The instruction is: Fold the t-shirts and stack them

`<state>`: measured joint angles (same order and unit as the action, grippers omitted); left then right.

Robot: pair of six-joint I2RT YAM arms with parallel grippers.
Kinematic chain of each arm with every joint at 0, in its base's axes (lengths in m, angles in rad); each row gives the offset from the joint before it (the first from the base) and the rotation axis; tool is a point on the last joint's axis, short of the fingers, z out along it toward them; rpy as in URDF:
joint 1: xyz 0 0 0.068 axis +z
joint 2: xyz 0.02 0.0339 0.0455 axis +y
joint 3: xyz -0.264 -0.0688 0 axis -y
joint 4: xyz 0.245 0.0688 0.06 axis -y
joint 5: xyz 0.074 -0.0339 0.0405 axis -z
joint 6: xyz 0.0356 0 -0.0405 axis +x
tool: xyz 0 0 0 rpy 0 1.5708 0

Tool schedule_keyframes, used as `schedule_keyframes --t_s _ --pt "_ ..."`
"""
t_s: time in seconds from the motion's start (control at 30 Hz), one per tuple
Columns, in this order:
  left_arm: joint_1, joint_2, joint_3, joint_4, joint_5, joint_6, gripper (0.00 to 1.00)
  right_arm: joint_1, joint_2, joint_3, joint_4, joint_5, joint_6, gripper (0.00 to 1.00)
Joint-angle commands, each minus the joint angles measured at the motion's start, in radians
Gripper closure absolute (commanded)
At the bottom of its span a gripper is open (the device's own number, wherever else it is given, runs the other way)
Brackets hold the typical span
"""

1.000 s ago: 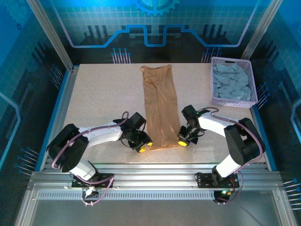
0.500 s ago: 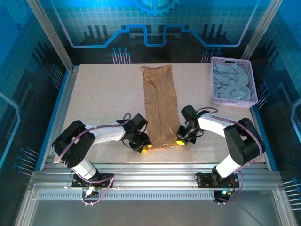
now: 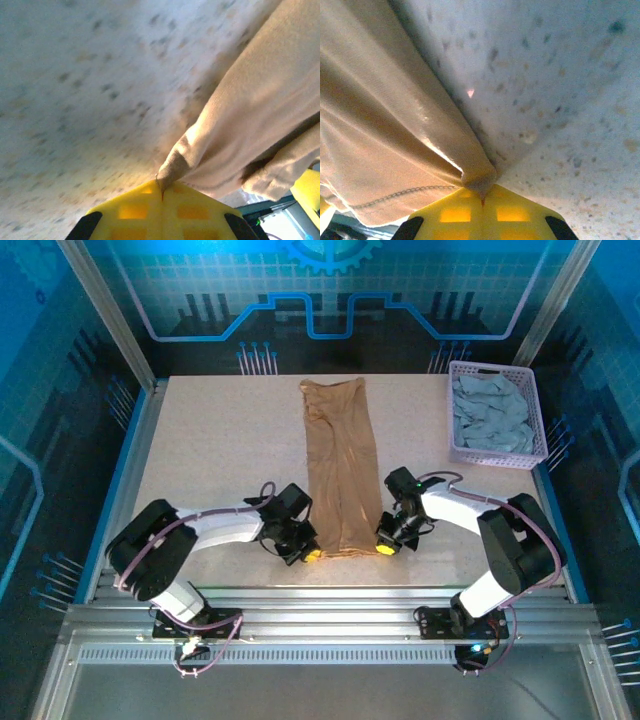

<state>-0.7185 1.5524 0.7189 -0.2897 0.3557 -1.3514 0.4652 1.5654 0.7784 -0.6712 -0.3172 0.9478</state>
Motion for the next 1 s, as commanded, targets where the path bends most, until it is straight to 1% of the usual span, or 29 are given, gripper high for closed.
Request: schedule_keyframes --t_s 0.0,0.17,0.3,0.37,0.43,0.6,0.7,0.8,0.97 --pt "-0.006 -0.075 -0.043 -0.096 0.025 0.045 1.00 0.031 -0.011 -0.011 -0.097 -0.062 -0.053 1.00" --pt "-0.004 -0.103 -0.057 -0.160 0.064 0.084 1.00 0.050 -0.041 -0.043 -0.134 -0.084 -0.073 1.00" --pt "-0.005 -0.090 -0.073 -0.087 0.118 0.085 1.00 0.065 -0.041 -0.051 -0.130 -0.101 -0.061 1.00" --pt "-0.005 -0.090 -0.063 -0.082 0.133 0.095 1.00 0.070 -0.048 -0.043 -0.135 -0.100 -0.051 1.00" --pt "-0.005 -0.109 -0.042 -0.100 0.123 0.108 1.00 0.072 -0.073 -0.025 -0.150 -0.089 -0.040 1.00" --pt "0.007 -0.175 0.019 -0.132 0.053 0.108 1.00 0.067 -0.141 0.056 -0.231 -0.021 -0.017 1.00" --pt "0.046 -0.189 0.062 -0.127 0.021 0.107 1.00 0.048 -0.154 0.110 -0.254 0.003 0.000 1.00" --pt "0.100 -0.174 0.113 -0.098 0.015 0.114 1.00 0.025 -0.126 0.203 -0.272 0.030 -0.006 1.00" --pt "0.194 -0.068 0.253 -0.075 0.045 0.166 1.00 -0.033 -0.019 0.382 -0.286 0.054 -0.036 1.00"
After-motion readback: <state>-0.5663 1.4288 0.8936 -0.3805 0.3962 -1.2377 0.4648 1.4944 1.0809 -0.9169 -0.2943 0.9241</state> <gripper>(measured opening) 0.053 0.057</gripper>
